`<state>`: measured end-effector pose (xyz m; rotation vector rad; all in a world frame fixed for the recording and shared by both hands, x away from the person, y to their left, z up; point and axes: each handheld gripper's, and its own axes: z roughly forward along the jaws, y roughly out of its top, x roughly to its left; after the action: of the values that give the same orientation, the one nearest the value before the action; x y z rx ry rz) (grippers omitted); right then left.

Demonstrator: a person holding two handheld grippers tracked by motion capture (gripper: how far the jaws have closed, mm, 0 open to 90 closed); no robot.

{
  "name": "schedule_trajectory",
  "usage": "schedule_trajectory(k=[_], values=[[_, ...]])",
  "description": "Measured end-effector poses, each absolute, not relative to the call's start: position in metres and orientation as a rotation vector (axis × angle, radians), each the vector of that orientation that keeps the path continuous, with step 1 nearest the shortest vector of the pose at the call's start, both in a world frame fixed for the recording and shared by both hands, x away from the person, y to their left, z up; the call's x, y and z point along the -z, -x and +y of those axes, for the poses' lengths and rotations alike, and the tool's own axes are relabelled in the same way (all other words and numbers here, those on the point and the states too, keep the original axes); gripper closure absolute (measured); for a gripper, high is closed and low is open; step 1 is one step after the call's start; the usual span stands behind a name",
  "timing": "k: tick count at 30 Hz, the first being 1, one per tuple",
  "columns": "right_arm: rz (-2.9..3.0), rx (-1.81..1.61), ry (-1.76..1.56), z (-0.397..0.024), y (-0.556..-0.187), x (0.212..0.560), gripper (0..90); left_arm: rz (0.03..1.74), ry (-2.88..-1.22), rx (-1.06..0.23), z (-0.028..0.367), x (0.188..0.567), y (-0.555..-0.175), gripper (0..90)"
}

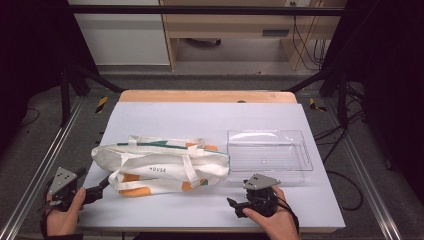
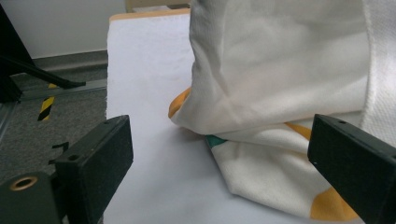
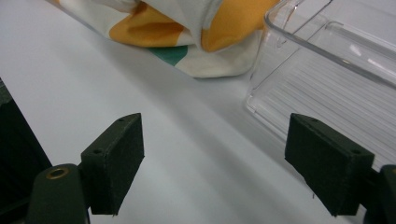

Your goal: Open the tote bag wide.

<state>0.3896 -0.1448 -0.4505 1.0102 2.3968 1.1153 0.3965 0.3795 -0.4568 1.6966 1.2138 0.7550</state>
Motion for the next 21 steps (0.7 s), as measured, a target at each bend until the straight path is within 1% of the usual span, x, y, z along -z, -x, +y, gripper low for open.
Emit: schedule_trajectory(k=[11, 15, 16, 18, 21], values=[[2.386, -1.102, -0.991, -0.143, -0.388, 0.449, 20.0, 1.188, -1.680, -0.764, 0.380, 0.454, -0.395, 6.8], [2.362, -1.127, -0.988, -0.144, -0.387, 0.445, 21.5, 1.147, -1.680, -0.765, 0.378, 0.450, -0.393, 7.1], [2.345, -1.141, -0.974, -0.144, -0.386, 0.443, 23.5, 1.119, -1.662, -0.761, 0.377, 0.445, -0.391, 7.1], [2.328, -1.163, -0.962, -0.145, -0.384, 0.439, 24.5, 1.097, -1.675, -0.767, 0.376, 0.440, -0.391, 7.6], [2.298, -1.190, -0.959, -0.145, -0.383, 0.435, 26.4, 1.090, -1.679, -0.769, 0.374, 0.433, -0.392, 8.3]])
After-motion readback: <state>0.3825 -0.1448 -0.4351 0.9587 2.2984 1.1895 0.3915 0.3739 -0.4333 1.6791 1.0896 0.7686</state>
